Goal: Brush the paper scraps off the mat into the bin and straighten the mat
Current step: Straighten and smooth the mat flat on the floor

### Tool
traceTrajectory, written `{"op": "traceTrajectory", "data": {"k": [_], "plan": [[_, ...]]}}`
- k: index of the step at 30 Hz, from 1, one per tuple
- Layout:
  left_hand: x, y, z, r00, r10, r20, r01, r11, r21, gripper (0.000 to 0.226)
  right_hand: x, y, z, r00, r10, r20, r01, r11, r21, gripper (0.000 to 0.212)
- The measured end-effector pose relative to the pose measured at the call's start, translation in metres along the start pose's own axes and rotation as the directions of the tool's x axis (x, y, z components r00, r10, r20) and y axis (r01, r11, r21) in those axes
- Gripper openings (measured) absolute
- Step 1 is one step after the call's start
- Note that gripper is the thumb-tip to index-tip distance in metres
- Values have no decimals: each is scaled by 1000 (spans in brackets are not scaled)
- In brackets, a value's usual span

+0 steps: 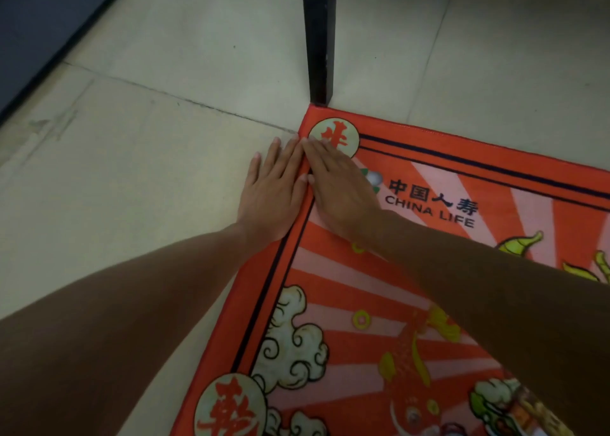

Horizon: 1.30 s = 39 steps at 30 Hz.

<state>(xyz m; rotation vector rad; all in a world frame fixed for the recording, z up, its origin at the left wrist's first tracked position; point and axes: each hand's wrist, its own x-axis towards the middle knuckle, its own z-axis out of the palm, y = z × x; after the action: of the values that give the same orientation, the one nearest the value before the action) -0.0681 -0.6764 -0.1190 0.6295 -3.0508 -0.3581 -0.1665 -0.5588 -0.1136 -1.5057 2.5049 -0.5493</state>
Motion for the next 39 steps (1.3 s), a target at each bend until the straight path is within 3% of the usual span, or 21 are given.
{"op": "traceTrajectory", "data": {"k": [23, 39], "plan": [[3, -1, 0, 1000, 2, 5, -3, 995, 100, 62, 2, -1, 0, 997, 49, 66, -50, 999, 6, 54], [-15, 0, -2, 996, 94, 9, -94, 995, -31, 62, -28, -12, -1, 1000, 20, 6, -20, 999, 38, 54]]}}
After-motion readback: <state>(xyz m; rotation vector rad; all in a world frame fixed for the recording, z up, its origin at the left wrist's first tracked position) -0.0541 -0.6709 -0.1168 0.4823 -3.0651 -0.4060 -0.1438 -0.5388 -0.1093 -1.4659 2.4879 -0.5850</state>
